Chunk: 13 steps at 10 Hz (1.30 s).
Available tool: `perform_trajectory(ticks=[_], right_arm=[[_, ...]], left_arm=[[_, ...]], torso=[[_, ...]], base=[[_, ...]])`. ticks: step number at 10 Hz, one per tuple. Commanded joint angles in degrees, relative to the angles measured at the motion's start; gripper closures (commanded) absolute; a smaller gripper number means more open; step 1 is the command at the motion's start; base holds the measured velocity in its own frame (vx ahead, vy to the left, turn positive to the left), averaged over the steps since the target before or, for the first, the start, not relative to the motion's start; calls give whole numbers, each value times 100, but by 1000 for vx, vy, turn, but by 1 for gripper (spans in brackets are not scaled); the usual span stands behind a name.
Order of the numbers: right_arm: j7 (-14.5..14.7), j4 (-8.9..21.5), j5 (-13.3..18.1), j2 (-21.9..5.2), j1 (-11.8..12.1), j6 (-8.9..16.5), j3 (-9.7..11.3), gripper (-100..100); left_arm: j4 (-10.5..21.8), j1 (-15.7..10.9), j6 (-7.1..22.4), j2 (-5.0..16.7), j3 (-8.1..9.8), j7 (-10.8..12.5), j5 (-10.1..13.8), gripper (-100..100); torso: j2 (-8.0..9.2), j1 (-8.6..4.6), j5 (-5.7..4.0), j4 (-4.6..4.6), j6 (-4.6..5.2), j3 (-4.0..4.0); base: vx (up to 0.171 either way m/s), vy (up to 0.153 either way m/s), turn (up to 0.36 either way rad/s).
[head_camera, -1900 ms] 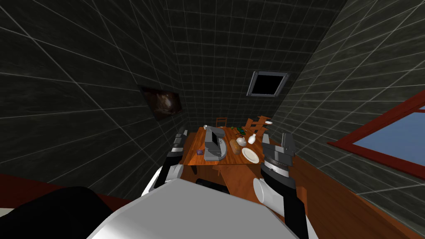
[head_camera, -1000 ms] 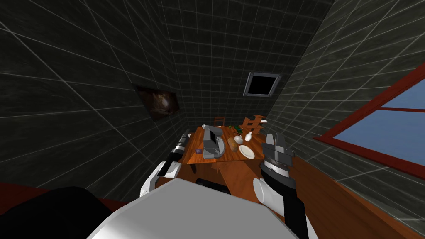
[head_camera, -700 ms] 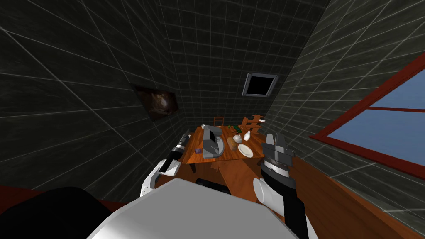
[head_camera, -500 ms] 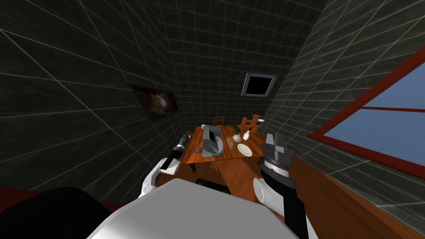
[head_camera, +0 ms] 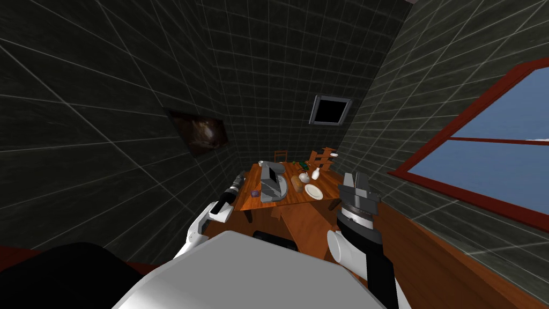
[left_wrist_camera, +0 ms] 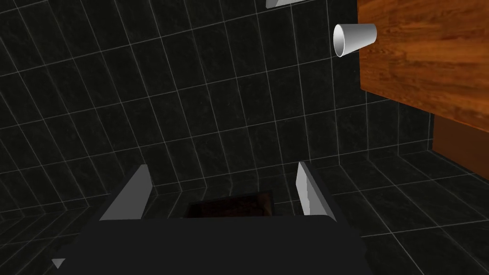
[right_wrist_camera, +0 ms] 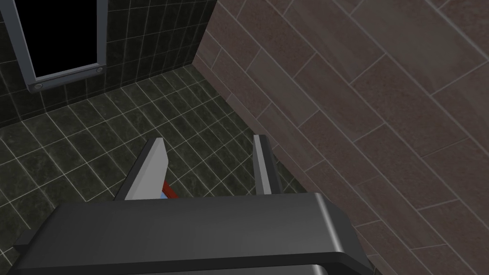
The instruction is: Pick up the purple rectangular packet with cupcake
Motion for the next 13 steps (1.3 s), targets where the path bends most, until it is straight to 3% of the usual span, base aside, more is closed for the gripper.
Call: perform_trajectory(ticks=[1, 2, 3, 5, 6, 8, 9, 10, 13], right_arm=[[0, 0, 0, 0, 0, 0, 0, 0], [0, 0, 0, 0, -1, 0, 0, 0], [0, 0, 0, 0, 0, 0, 0, 0], [0, 0, 0, 0, 0, 0, 0, 0], [0, 0, 0, 0, 0, 0, 0, 0], [0, 0, 0, 0, 0, 0, 0, 0], [0, 0, 0, 0, 0, 0, 0, 0], [0, 0, 0, 0, 0, 0, 0, 0], [0, 0, 0, 0, 0, 0, 0, 0]], left_arm=[[205, -141, 286, 131, 33, 152, 23, -100], [205, -141, 431, 131, 33, 152, 23, -100], [432, -281, 603, 251, 66, 300, 47, -100], [432, -281, 817, 251, 66, 300, 47, -100], [665, -425, 1001, 363, 101, 448, 74, -100], [665, -425, 1181, 363, 101, 448, 74, -100], [902, -570, 1402, 469, 136, 593, 104, -100], [902, -570, 1543, 469, 136, 593, 104, -100], [1343, -867, 2099, 657, 211, 868, 173, -100]], torso=[[0, 0, 0, 0, 0, 0], [2, 0, 0, 0, 2, 1], [3, 0, 0, 0, 1, 1], [4, -1, 0, 1, 0, 2], [-1, 0, 0, 0, -1, -1], [1, 1, 0, 0, 0, 0], [-2, 1, 0, 0, -1, -1], [-1, 1, 0, 0, 2, -1], [2, 0, 0, 0, 0, 1]], base=[[-30, -6, -82], [-30, -4, -49], [-36, -12, -89], [-19, -5, -21], [-24, -4, -80], [-18, -2, -29], [-19, -6, -90], [-26, -4, -69], [-30, -5, -93]])
